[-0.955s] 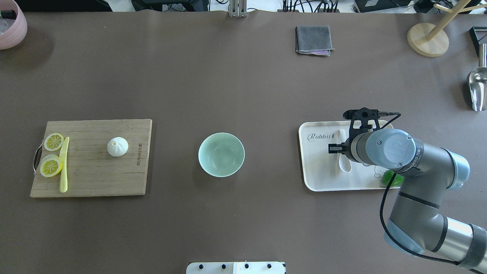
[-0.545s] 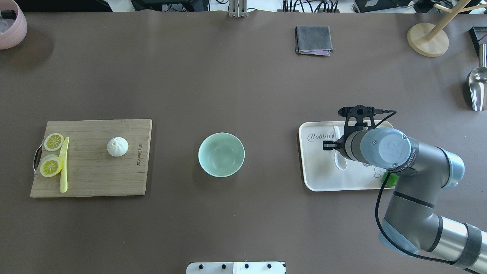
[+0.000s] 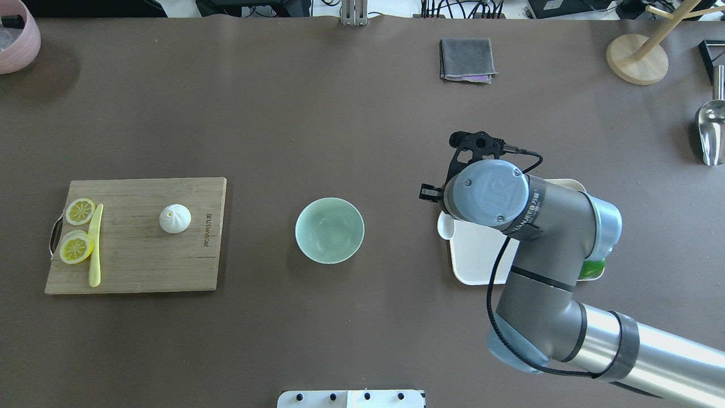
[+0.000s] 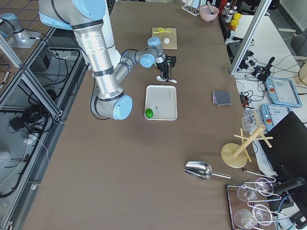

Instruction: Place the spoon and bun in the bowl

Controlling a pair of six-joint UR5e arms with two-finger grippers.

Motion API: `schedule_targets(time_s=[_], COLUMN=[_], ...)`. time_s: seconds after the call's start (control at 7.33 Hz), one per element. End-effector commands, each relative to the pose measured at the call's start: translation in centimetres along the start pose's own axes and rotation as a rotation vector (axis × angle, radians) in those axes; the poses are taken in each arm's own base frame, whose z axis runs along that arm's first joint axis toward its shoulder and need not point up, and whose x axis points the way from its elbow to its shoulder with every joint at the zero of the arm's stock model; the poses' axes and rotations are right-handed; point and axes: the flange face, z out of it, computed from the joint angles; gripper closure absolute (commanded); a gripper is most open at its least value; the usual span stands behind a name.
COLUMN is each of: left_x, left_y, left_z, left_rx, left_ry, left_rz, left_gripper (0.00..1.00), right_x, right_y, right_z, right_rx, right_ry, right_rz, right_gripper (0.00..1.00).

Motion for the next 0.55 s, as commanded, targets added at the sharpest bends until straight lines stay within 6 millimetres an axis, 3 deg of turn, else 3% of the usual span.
schedule_targets(time_s=[0.0,0.14,0.41], left_x=[0.2,0.3,0.4], left_y=[0.0,0.0,0.0], left_z=[0.3,0.4,0.6], left_rx=[-0.006,-0.006,-0.010], left_ry=[0.006,0.007,0.011], left_rz=[0.002,0.004,0.005], left_gripper=[0.02,0.02,0.02], right_x=[-9.2,-12.8,-15.6], right_y=[3.4,4.9,8.2], right_z=[-1.9,-0.9,-1.4], right_rx=[0.033,0.070,0.102], right_ry=[0.034,0.048,0.076], right_rz=[0.166,0.219,0.257], right_gripper=[1.00,1.00,1.00])
